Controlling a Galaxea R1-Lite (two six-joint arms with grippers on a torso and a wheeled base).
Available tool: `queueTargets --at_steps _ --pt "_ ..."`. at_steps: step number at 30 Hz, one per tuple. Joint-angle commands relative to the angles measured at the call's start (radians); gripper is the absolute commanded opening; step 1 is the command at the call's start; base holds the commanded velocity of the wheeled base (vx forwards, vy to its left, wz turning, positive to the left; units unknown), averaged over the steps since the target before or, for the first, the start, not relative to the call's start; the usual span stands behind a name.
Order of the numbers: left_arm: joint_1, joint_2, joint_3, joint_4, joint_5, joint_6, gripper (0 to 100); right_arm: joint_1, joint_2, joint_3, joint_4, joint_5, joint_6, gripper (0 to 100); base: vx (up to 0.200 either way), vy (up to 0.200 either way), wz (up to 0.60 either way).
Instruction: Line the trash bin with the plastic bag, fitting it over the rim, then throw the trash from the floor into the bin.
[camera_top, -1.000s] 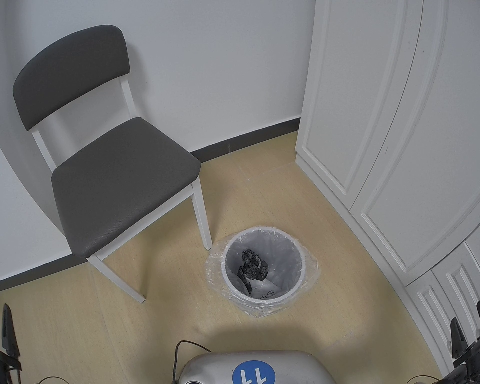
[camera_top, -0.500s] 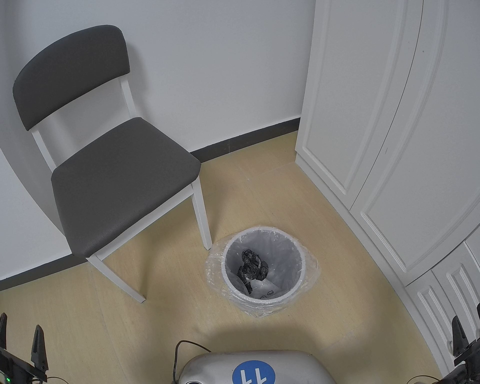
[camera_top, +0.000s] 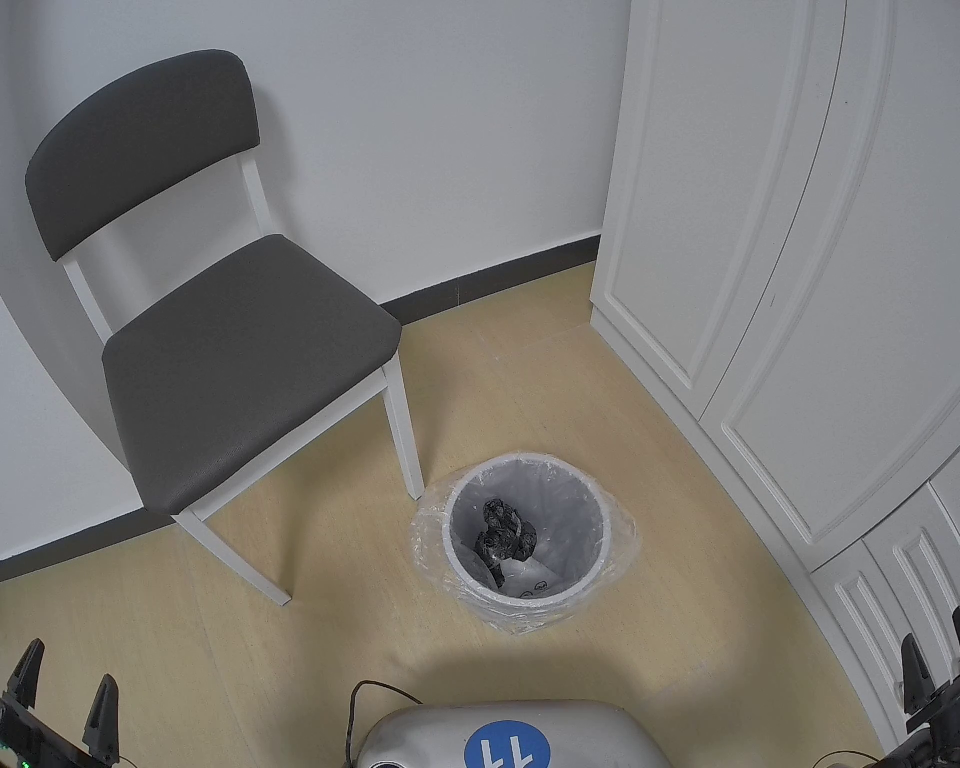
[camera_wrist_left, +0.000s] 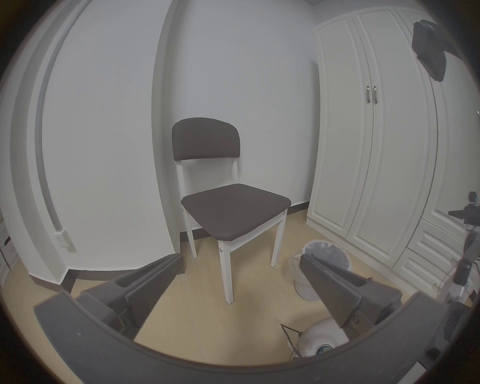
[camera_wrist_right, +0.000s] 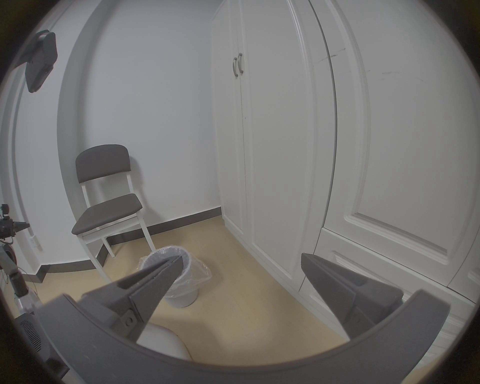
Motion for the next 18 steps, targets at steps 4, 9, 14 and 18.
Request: queueTargets --at_steps 4,9,14,18 --pt "-0.002 -0.014 0.018 -0.001 0.0 0.0 100 0.0 -0.013 0.016 0.04 0.057 -0.056 100 0.0 0.0 0.0" --pt "-0.002 -0.014 0.018 -0.001 0.002 0.0 100 0.003 -0.013 0.018 0.043 0.071 -0.059 100 0.0 0.0 0.0" --pt "-0.002 -0.014 0.018 -0.001 0.005 -0.009 100 0.002 -0.013 0.018 0.042 0.068 -0.034 100 0.0 0.0 0.0" --pt "-0.002 -0.014 0.018 -0.001 0.005 0.006 100 0.002 -0.013 0.018 0.042 0.068 -0.039 100 0.0 0.0 0.0"
